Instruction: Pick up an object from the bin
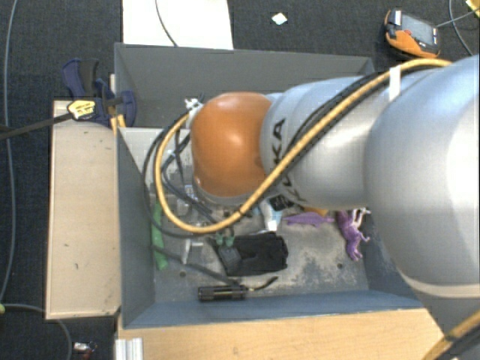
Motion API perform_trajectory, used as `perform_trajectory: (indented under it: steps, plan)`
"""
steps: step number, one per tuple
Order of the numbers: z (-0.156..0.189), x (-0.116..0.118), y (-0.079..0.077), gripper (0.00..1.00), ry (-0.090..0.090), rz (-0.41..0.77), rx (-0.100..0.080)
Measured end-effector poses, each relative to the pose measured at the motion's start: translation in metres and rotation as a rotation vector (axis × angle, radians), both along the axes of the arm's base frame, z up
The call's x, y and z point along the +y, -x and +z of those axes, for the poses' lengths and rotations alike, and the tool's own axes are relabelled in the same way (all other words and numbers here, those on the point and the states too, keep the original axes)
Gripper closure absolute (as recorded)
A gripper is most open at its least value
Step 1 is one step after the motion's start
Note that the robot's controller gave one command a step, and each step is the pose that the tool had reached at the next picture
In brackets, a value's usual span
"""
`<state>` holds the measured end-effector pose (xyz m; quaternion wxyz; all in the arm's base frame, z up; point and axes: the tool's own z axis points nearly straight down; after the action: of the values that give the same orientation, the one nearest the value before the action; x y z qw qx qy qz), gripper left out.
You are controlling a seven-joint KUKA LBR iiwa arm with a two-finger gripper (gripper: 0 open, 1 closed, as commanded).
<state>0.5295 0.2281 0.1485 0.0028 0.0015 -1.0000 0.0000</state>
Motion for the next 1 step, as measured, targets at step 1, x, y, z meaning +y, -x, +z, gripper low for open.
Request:
perform_trajectory:
  steps: [1]
  plan:
    - [0.0041, -0.001, -0.0024, 0.0, -0.002, -0.006, -0.007]
